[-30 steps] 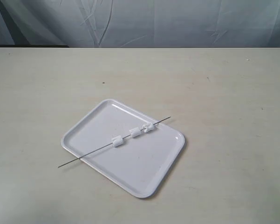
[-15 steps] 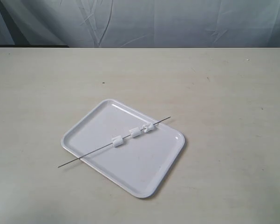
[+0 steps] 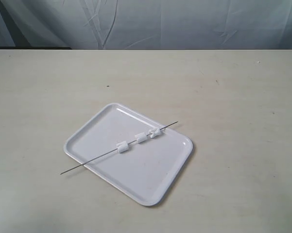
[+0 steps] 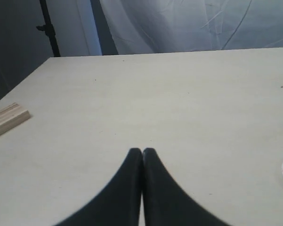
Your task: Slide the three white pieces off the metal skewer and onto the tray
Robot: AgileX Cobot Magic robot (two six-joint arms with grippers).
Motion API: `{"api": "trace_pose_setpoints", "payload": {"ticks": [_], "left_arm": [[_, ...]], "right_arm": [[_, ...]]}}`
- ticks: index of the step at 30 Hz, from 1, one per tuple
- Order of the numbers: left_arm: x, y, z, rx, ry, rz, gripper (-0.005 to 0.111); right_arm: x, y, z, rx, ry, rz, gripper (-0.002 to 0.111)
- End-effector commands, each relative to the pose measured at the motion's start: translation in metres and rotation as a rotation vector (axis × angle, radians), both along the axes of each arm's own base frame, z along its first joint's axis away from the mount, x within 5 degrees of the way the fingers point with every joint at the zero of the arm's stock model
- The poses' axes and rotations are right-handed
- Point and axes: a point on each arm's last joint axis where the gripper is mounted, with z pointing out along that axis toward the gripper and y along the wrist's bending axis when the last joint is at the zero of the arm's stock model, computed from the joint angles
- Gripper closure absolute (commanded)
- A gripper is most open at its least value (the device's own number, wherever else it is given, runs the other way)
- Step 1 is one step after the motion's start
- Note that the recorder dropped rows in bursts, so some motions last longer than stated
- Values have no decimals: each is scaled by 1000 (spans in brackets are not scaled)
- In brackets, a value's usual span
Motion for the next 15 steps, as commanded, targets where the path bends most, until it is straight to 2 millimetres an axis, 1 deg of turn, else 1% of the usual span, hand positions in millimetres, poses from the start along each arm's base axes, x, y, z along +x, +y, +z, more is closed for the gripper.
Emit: {"api": "trace_pose_setpoints", "payload": {"ticks": [1,4,5,6,10,11,12,15], "left_arm": [[3,-4,16,-163,-210,-14,107],[2,-3,30,-398,-386,5,107],[2,-1,32,-452,-424,14,107],[2,-1,34,-461,-448,19,107],[2,-1,35,-451,-453,18,107],[1,0,35,-420,-456,16,107],[1,0,37,-328,-468,9,107],[0,-1,41,-184,-492,-8,107]], "right_arm": [[2,0,11,-12,-127,-3,107],[3,0,26,-10,-291,-3,107],[3,0,30,-11,-338,-3,107],[2,0,36,-12,-404,-3,107],[0,0,47,-15,-528,-3,107],[-1,0,48,-16,-542,-3,107],[-1,0,49,-16,-554,-3,107],[-1,0,51,-17,-576,-3,107]]}}
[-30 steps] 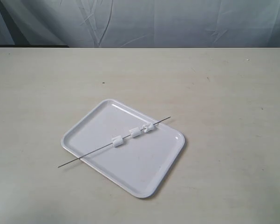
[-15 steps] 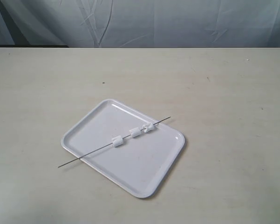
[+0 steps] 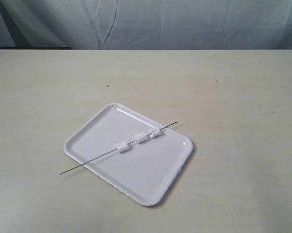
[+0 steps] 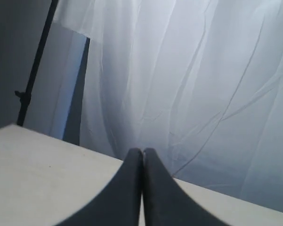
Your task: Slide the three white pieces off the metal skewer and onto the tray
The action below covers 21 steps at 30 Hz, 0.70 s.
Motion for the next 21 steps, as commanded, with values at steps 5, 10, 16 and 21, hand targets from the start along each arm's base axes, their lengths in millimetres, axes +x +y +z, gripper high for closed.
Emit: {"api": "trace_pose_setpoints", "payload": {"ticks": [5,10,16,21], "left_arm": [[-3,0,9,127,-96,34,107],[-7,2,21,143,-231,62,107],[-12,3,30,152,-340,86,107],[-12,3,32,1,-383,33,107]], "right_arm": [[-4,0,9,5,-112,-3,107],[-5,0,13,4,-161,-4,107],[-5,0,13,37,-160,8,107],[-6,0,15,242,-185,82,107]]}}
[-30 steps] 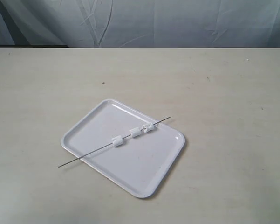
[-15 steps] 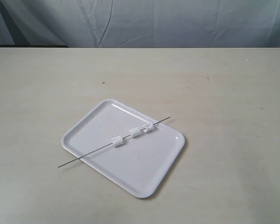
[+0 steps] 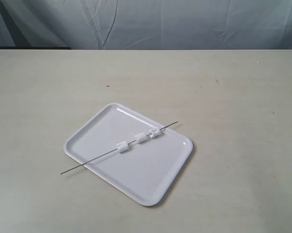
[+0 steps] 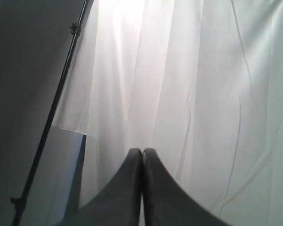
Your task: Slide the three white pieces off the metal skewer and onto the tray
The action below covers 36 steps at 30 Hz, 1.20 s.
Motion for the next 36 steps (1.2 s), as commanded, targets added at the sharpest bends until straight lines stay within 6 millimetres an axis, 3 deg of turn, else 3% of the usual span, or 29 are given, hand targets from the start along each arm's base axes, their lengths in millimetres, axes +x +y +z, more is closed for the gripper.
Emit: {"api": "trace_pose_setpoints", "payload": {"ticks": [1,3,5,8,9,11,15,18,22,24,26,31,36], "left_arm": [[-3,0,5,-182,-97,-103,107],[-8,-2,18,-210,-170,-154,107],[-17,-9,43,-81,-230,-160,107],[-29,-23,94,213,-319,-134,107],[-31,-27,112,308,-342,-126,107],[-29,-33,144,434,-364,-125,107],[-3,-43,200,622,-336,-175,107],[33,-52,221,677,-175,-305,107],[83,-65,204,604,212,-615,107],[105,-72,185,547,318,-751,107],[124,-80,164,502,427,-912,107],[161,-89,103,356,685,-1137,107],[182,-86,27,288,912,-1119,107]], "right_arm": [[-3,0,5,187,-75,83,107],[-6,0,12,204,-139,99,107],[-14,0,38,190,-212,102,107],[-35,1,94,136,-332,91,107],[-43,1,121,102,-385,81,107],[-46,1,157,78,-409,87,107],[-27,5,241,48,-343,167,107],[7,14,279,17,-87,248,107],[53,37,291,-124,299,335,107],[78,55,281,-283,487,376,107],[103,78,261,-419,672,454,107],[144,122,212,-630,960,591,107],[179,153,159,-733,1233,683,107]]}}
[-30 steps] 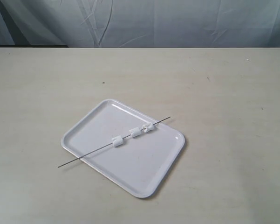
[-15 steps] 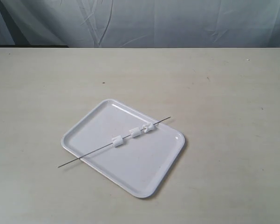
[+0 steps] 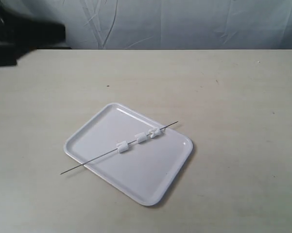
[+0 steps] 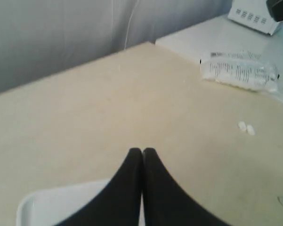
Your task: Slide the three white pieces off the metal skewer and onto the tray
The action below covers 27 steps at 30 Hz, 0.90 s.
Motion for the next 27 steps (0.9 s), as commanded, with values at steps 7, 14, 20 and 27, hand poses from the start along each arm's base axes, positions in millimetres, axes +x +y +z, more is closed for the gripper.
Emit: {"api": "trace_pose_setpoints", "payload": {"ticks": [7,14,20,27], "left_arm": [[14,13,-130,246,280,103,93],[16,19,-147,300,332,164,87],[15,8,-150,399,251,116,88],[19,-28,-158,569,156,73,87]], "right_arm": [[47,33,-69,-199,257,73,107],[62,42,-98,-259,352,75,107],[65,44,-104,-270,367,77,107],[66,43,-104,-276,363,75,107]]}}
